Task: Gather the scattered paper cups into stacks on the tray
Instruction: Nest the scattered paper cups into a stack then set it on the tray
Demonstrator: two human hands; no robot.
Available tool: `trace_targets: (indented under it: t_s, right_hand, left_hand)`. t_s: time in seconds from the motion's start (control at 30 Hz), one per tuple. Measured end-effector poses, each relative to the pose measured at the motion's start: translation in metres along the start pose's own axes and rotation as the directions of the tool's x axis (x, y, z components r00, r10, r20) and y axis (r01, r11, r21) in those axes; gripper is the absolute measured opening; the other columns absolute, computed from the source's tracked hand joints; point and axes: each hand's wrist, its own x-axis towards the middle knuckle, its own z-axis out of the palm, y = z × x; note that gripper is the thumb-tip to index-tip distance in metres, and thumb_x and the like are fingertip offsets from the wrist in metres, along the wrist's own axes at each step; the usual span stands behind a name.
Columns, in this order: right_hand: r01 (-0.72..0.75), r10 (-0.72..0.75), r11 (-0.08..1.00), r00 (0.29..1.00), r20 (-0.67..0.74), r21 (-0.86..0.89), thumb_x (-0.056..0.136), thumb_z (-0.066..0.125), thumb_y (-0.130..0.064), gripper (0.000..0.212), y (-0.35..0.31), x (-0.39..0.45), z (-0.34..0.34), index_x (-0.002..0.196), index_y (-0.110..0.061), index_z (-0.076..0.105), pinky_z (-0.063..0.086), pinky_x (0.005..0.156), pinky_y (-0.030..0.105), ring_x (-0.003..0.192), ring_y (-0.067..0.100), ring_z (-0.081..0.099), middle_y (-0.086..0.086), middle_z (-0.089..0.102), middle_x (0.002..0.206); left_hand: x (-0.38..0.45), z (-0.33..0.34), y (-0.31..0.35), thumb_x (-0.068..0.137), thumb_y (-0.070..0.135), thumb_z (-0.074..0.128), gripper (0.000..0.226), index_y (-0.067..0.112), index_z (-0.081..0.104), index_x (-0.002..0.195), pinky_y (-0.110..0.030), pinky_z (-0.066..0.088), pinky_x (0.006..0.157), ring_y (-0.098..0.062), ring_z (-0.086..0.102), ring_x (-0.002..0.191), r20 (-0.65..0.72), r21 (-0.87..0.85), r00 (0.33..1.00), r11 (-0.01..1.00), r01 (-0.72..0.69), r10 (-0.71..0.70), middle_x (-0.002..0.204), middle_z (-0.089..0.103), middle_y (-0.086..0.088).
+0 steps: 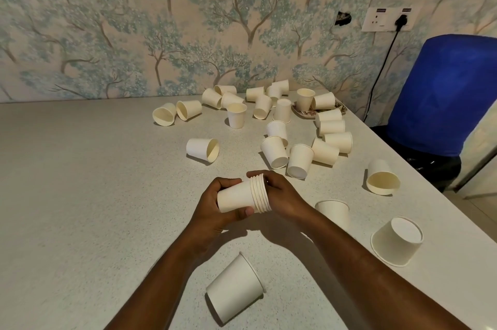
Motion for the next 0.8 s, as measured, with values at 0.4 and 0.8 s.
trace_targets:
  t_s: [0.4,0.8]
  right_hand:
    - [-0.015,0.018,0.998,0.998,0.053,-0.058,0.105,0.051,-0.010,0.051,-0.005,-0.005,-0.004,0.155,-0.009,0.038,0.034,0.121,0.040,0.145,0.024,0.042,0.010,0.043,0.157]
    - [0.034,-0.266,0.650,0.946,-0.186,-0.759,0.098,0.064,-0.034,0.051,0.024,-0.071,-0.093,0.146,-0.023,0.051,0.040,0.107,0.042,0.136,0.024,0.045,0.001,0.057,0.144]
  left_hand:
    - [-0.002,0.006,0.008,0.062,0.027,0.090,0.073,0.021,0.054,0.126,-0.036,0.062,0.085,-0.021,0.063,0.113,0.006,0.136,0.997,0.988,-0.074,0.074,0.123,0.062,0.001]
    - [-0.010,-0.005,0.010,0.055,0.027,0.097,0.069,0.022,0.063,0.115,-0.033,0.062,0.079,-0.012,0.068,0.101,-0.064,0.192,0.996,0.980,-0.049,0.063,0.111,0.068,0.004]
